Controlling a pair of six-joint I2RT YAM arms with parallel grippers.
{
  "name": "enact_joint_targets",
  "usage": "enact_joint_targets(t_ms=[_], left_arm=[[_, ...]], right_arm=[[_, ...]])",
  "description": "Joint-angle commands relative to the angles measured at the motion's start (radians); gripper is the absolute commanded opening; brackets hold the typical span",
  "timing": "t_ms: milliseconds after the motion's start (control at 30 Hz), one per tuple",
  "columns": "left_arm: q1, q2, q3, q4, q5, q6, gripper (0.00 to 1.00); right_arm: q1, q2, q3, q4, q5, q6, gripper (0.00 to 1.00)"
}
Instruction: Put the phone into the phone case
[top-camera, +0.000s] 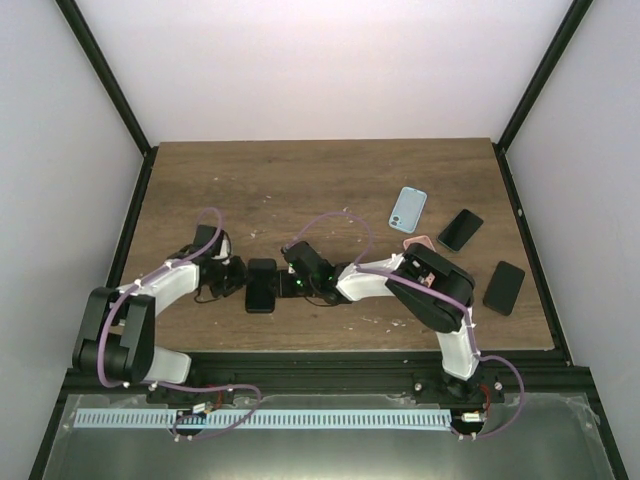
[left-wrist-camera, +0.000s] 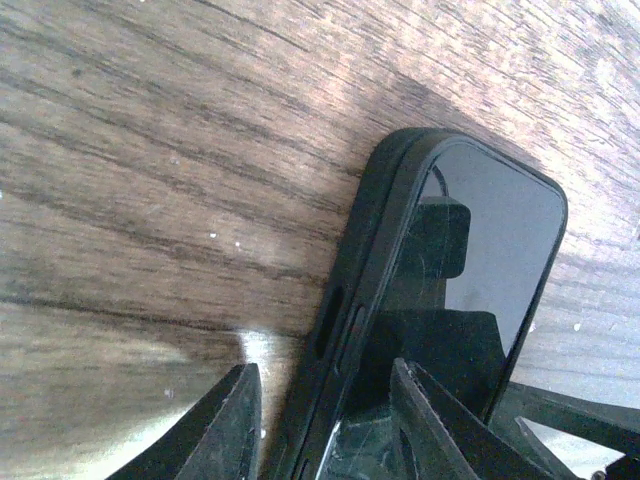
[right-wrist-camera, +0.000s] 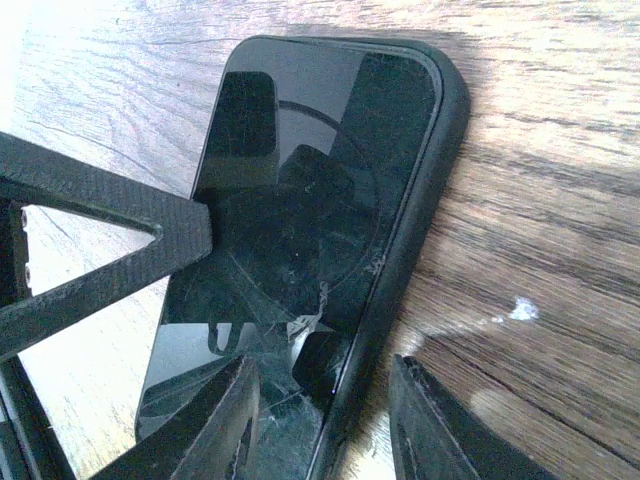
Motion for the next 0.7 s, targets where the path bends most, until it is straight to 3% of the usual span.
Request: enact_joint_targets(t_ms=[0,133,400,667], left_arm=[[0.009,-0.038,-0.003,-0.033,-0.003,-0.012,0.39],[0.04,-0.005,-0.034,0.004,0.053,-0.013,0.4],[0.046,0.035,-0.071,0.041,0.068,-0.009,0.21],[0.103,0.047,-0.088,0.06,0.152,-0.018,0.2]], right_arm=[[-0.004,0.025,0.024,0.036,-0.018,0.04,0.37],[-0.005,0.035,0.034,0.043,-0.024,0.058,0.4],[-0.027,0.019,-0.01,0.148,-0.085,0.132,0.41],[-0.042,0.016,0.017,0.222,-0.155,0.178,0.44]])
